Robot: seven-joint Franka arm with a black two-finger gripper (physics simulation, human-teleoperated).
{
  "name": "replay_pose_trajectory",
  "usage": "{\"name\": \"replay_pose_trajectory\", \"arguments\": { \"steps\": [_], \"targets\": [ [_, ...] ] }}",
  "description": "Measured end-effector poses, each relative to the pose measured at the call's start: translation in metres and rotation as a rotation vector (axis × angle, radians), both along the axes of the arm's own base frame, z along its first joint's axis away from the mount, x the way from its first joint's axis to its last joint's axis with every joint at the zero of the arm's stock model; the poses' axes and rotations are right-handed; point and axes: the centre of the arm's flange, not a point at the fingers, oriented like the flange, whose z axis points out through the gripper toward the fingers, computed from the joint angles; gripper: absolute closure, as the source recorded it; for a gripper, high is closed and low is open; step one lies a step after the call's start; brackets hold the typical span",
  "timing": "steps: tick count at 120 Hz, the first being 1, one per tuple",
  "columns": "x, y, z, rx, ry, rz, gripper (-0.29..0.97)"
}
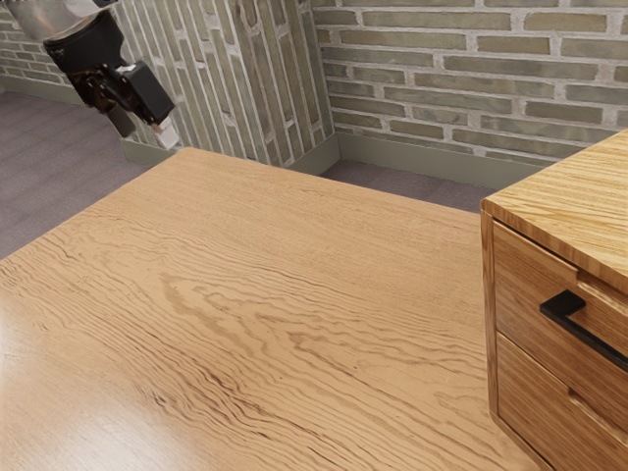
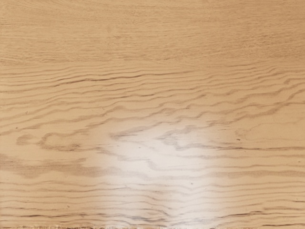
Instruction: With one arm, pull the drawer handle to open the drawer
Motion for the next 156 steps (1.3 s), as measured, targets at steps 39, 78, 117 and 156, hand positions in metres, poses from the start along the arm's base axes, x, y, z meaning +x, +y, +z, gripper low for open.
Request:
{"name": "replay_pose_trajectory", "arguments": {
  "steps": [39,78,117,156],
  "targets": [
    [0.023,0.014,-0.043,0.053,0.147,0.032,0.0],
    [-0.062,-0.188,-0.078,0.184,0.032,-0.756,0.0],
    [-0.135,-0.365,-0.064,0.494,-0.246,-1.48,0.0],
    [-0.141,-0.375,-0.113,0.691,-0.449,-1.682,0.0]
  ]
}}
